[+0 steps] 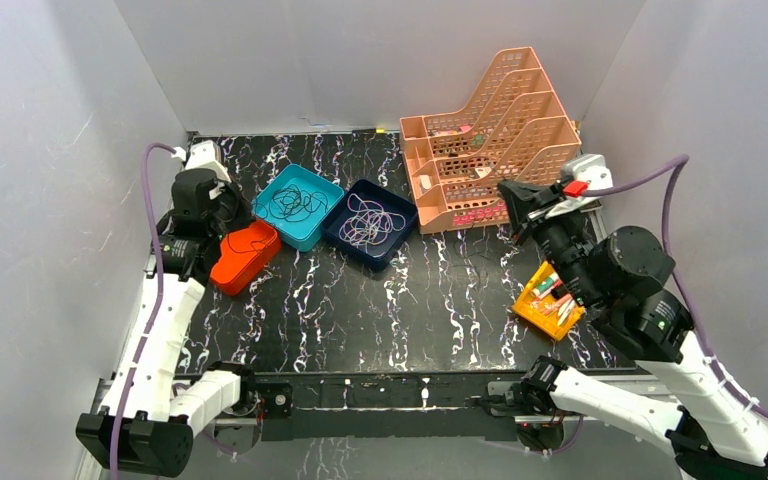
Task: Untangle the cables
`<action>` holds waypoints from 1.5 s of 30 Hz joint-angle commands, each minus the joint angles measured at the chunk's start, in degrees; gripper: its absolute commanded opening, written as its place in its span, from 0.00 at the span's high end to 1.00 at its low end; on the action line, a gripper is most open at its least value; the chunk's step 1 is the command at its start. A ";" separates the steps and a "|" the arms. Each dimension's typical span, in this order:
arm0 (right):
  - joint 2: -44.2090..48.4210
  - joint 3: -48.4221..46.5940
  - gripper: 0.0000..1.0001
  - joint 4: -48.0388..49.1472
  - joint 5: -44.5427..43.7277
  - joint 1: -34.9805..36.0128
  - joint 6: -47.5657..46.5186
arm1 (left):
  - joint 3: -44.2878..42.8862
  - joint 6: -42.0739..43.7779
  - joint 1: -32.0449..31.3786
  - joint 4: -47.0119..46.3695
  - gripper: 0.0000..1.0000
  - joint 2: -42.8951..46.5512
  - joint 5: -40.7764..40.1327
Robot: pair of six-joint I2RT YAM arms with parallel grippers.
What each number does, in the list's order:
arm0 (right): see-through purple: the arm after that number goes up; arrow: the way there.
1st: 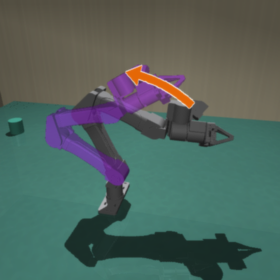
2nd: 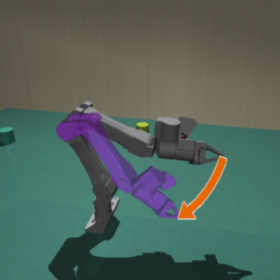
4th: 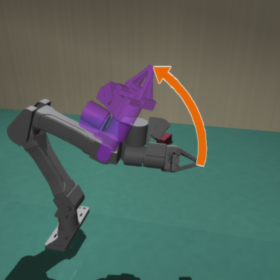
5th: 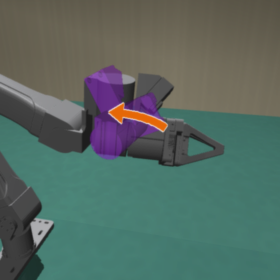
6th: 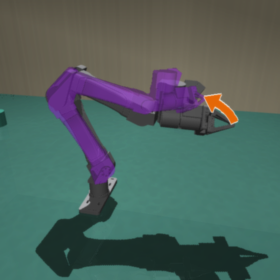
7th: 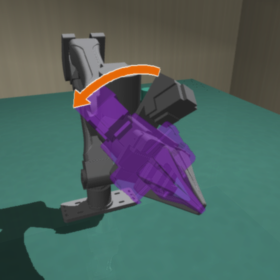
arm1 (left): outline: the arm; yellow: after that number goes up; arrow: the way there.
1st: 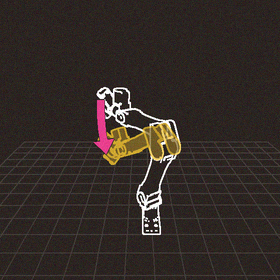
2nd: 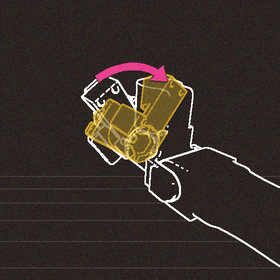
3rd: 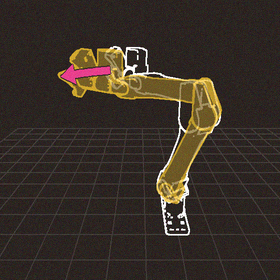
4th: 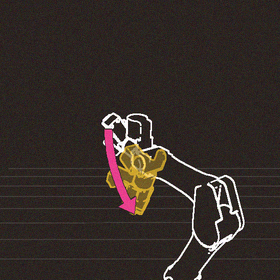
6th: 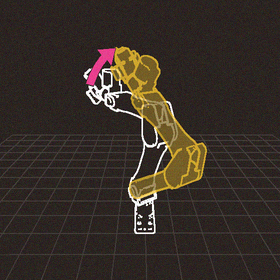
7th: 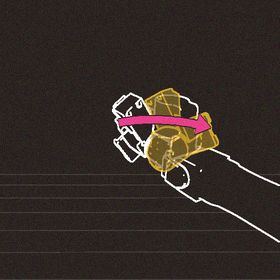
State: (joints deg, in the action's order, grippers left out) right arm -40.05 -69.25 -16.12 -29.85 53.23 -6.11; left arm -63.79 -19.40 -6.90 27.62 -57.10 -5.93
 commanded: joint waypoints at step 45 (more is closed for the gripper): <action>-8.57 24.67 0.45 3.26 12.20 -0.15 14.35 | -20.13 4.19 0.13 -1.57 1.00 -25.11 8.93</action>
State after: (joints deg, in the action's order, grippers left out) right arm -50.17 -45.10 -14.68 -15.18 53.23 8.73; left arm -83.96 -15.79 -6.90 28.67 -80.42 3.64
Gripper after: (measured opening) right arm 0.541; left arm 0.013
